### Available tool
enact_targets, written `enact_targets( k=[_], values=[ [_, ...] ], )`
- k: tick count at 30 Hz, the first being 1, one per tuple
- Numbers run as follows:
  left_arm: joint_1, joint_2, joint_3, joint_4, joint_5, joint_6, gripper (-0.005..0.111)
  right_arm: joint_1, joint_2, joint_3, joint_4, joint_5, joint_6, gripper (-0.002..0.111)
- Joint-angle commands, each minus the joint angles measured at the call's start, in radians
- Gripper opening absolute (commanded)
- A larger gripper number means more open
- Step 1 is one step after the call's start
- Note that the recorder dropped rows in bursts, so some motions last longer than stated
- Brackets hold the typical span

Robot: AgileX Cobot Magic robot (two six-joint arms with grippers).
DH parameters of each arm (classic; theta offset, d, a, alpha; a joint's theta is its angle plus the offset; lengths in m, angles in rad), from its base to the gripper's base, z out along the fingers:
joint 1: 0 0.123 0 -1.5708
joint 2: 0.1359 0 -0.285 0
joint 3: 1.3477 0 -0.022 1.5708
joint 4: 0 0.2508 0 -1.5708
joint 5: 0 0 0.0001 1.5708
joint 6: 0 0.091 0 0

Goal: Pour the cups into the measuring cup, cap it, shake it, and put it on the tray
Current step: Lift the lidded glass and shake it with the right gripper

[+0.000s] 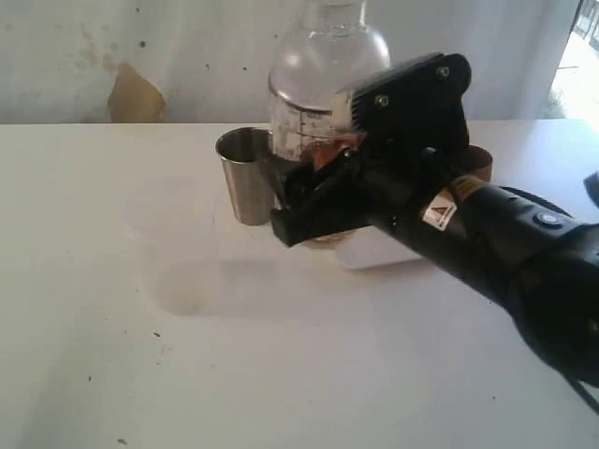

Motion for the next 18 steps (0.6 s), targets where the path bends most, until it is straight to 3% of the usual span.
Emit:
enact_targets(
  k=[1, 2, 5, 6, 7, 8, 9, 10, 12, 13, 14, 16, 17, 18],
  values=[
    [-0.001, -0.004, 0.004, -0.005, 0.001, -0.002, 0.0, -0.015, 0.003, -0.021, 0.348, -0.178, -0.166, 0.0],
    [-0.001, -0.004, 0.004, -0.005, 0.001, -0.002, 0.0, -0.027, 0.008, -0.021, 0.388, -0.203, -0.121, 0.0],
    [-0.001, -0.004, 0.004, -0.005, 0.001, -0.002, 0.0, 0.023, -0.012, -0.021, -0.249, -0.043, 0.132, 0.0],
    [-0.001, -0.004, 0.004, -0.005, 0.001, -0.002, 0.0, 0.04, -0.006, -0.021, -0.242, -0.04, 0.105, 0.0],
    [-0.001, -0.004, 0.004, -0.005, 0.001, -0.002, 0.0, 0.022, 0.01, -0.021, -0.068, -0.049, -0.038, 0.0],
    [-0.001, -0.004, 0.004, -0.005, 0.001, -0.002, 0.0, -0.009, 0.033, -0.021, 0.308, -0.125, -0.178, 0.0],
    [-0.001, -0.004, 0.004, -0.005, 0.001, -0.002, 0.0, -0.034, 0.045, -0.021, 0.466, -0.157, -0.2, 0.0],
    [-0.001, -0.004, 0.004, -0.005, 0.001, -0.002, 0.0, -0.043, 0.047, -0.021, 0.455, -0.127, -0.168, 0.0],
    [-0.001, -0.004, 0.004, -0.005, 0.001, -0.002, 0.0, 0.004, 0.019, -0.021, -0.059, 0.044, -0.018, 0.0],
    [-0.001, -0.004, 0.004, -0.005, 0.001, -0.002, 0.0, 0.032, 0.019, -0.019, -0.155, 0.05, 0.021, 0.0],
    [-0.001, -0.004, 0.004, -0.004, 0.001, -0.002, 0.0, 0.035, 0.025, -0.015, -0.066, -0.001, -0.042, 0.0],
    [-0.001, -0.004, 0.004, -0.004, -0.001, -0.002, 0.0, -0.02, 0.047, -0.016, 0.445, -0.179, -0.206, 0.0],
    [-0.001, -0.004, 0.004, -0.004, 0.001, -0.002, 0.0, -0.033, 0.047, -0.016, 0.472, -0.18, -0.144, 0.0],
    [-0.001, -0.004, 0.004, -0.004, 0.001, -0.002, 0.0, -0.03, 0.032, -0.016, 0.304, -0.111, -0.048, 0.0]
  ],
)
